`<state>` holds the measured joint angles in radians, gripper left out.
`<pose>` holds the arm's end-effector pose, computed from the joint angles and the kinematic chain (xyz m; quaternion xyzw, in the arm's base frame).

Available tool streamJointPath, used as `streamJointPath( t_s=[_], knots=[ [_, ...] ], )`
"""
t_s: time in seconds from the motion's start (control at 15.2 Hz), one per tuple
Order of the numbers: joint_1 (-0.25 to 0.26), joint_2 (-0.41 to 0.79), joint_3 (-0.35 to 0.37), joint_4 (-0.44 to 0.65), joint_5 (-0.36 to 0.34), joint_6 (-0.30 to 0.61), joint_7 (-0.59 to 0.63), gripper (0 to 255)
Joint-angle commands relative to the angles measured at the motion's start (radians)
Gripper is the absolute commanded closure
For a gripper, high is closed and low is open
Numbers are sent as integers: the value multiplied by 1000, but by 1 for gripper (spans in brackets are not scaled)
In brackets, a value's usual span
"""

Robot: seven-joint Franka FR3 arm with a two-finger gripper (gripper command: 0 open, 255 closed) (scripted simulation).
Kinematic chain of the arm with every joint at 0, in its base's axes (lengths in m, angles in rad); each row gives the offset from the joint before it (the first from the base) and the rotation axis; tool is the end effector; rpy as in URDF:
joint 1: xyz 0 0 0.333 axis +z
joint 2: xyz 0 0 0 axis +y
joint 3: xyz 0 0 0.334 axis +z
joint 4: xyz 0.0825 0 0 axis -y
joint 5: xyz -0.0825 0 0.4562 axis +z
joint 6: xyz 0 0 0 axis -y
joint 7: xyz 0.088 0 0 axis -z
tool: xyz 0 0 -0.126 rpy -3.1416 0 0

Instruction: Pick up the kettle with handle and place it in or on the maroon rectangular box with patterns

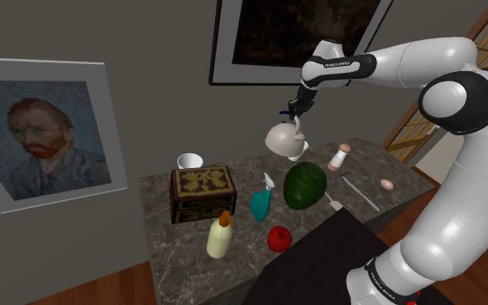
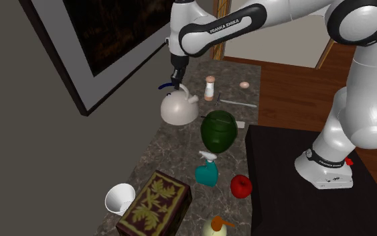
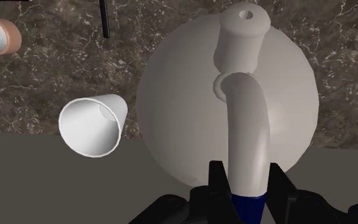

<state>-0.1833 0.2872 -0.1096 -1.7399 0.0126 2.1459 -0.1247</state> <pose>0.6927 -0.2030 0.3894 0.9946 -0.0838 0.0569 0.0221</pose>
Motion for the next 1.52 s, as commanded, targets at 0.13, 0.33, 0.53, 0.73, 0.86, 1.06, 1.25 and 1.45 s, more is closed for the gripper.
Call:
streamJointPath(
  t_s=[0.13, 0.33, 0.53, 0.73, 0.86, 1.06, 1.25, 1.45],
  knots=[
    [45, -40, 18, -21, -19, -17, 70, 255],
    [88, -68, 39, -41, -36, -28, 140, 255],
    [129, -90, 61, -50, -51, -42, 209, 255],
    [170, -103, 85, -48, -65, -61, 279, 255],
    [197, -107, 102, -40, -73, -75, 325, 255],
    [237, -106, 127, -20, -86, -99, 393, 255],
    [277, -98, 151, 12, -97, -127, 460, 255],
    [317, -80, 176, 56, -109, -158, 526, 255]
  ],
)
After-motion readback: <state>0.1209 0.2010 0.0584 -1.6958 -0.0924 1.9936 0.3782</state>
